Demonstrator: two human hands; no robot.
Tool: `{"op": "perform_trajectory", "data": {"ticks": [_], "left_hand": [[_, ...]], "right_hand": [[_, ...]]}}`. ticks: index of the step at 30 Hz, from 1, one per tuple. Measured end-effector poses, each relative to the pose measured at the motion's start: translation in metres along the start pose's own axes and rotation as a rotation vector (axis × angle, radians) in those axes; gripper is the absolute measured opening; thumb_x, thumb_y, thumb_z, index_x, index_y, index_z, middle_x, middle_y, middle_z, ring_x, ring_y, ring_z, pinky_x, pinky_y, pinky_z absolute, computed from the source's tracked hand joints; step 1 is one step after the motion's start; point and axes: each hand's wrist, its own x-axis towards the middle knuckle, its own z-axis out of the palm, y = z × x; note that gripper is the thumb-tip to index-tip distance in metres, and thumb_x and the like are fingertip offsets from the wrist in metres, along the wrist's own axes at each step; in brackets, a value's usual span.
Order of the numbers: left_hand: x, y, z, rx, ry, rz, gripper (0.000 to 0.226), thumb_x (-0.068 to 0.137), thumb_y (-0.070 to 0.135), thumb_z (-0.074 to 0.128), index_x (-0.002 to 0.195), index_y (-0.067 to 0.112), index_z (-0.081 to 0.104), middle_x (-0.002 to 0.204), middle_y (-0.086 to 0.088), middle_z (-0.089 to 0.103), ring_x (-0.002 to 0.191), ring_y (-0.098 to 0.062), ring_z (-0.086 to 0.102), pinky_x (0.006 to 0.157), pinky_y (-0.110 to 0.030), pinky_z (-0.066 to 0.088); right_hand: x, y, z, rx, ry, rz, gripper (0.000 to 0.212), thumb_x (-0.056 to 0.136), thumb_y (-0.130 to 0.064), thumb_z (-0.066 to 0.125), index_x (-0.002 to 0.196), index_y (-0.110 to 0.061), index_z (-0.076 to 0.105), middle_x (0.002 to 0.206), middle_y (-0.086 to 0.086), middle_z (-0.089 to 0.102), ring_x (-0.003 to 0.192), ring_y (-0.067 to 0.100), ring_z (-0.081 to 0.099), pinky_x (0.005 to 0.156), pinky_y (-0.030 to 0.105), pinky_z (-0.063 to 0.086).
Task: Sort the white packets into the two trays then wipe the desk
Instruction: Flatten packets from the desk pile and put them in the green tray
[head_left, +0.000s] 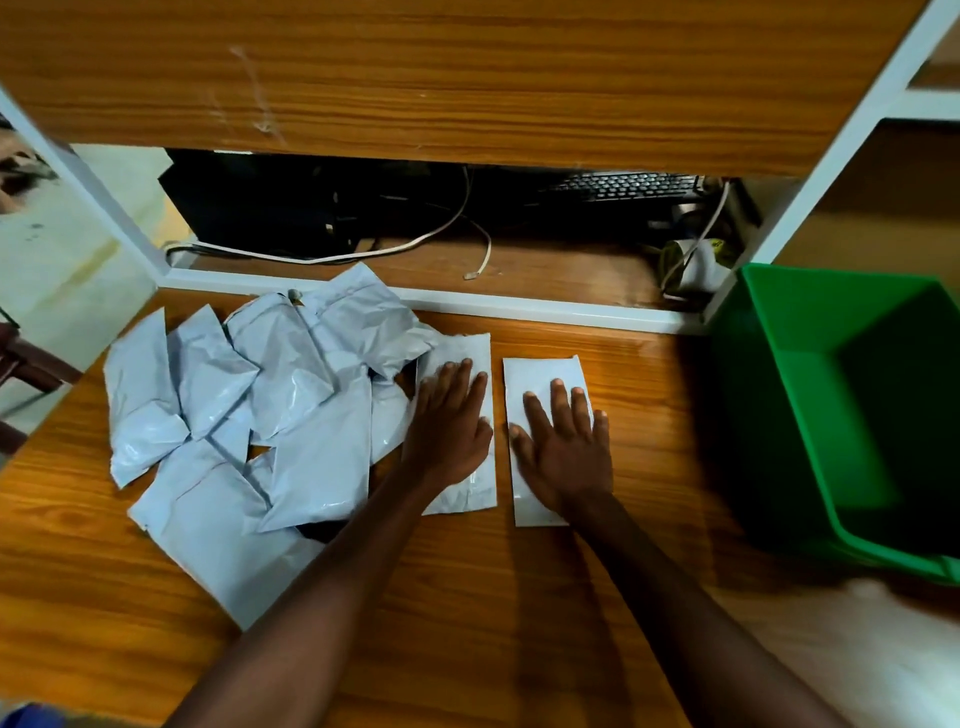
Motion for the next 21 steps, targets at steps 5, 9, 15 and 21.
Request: {"op": "perform_trajectory", "data": {"ticks": [5, 9, 15, 21], "left_hand": [[-0.001, 0.007, 0.01, -0.017, 0.033, -0.057, 0.064, 0.093, 0.052, 0.027, 0.146, 0.021, 0.046, 0.159, -0.009, 0.032, 0.148, -0.039, 0.022, 0.116, -0.06, 0.016], [-0.001, 0.018, 0.009, -0.052, 0.033, -0.071, 0.051, 0.096, 0.04, 0.037, 0.141, 0.021, 0.053, 0.156, -0.007, 0.039, 0.146, -0.037, 0.029, 0.114, -0.06, 0.03], [-0.008, 0.022, 0.005, -0.13, 0.077, -0.042, 0.049, 0.096, 0.026, 0.035, 0.14, 0.014, 0.053, 0.156, -0.009, 0.038, 0.148, -0.035, 0.024, 0.115, -0.052, 0.034], [-0.031, 0.044, -0.024, -0.238, 0.239, 0.02, 0.052, 0.1, 0.033, 0.026, 0.145, 0.017, 0.049, 0.16, -0.004, 0.031, 0.152, -0.027, 0.013, 0.116, -0.042, 0.028]], "right_hand": [[-0.008, 0.009, 0.006, 0.009, 0.01, -0.013, 0.075, 0.094, -0.072, 0.004, 0.16, -0.038, 0.013, 0.169, 0.008, -0.003, 0.155, 0.034, -0.006, 0.121, 0.059, 0.002], [-0.008, 0.009, 0.005, 0.054, 0.02, -0.019, 0.079, 0.095, -0.065, 0.0, 0.158, -0.026, 0.028, 0.169, 0.01, 0.01, 0.156, 0.032, 0.003, 0.123, 0.05, 0.003], [-0.014, 0.016, -0.007, 0.201, 0.104, 0.002, 0.067, 0.1, -0.051, 0.015, 0.144, -0.015, 0.051, 0.16, 0.015, 0.035, 0.15, 0.036, 0.027, 0.12, 0.049, 0.023], [-0.057, 0.025, -0.041, 0.218, 0.328, -0.025, 0.052, 0.103, -0.045, 0.031, 0.138, -0.015, 0.055, 0.156, 0.016, 0.043, 0.146, 0.037, 0.037, 0.116, 0.052, 0.032]]}}
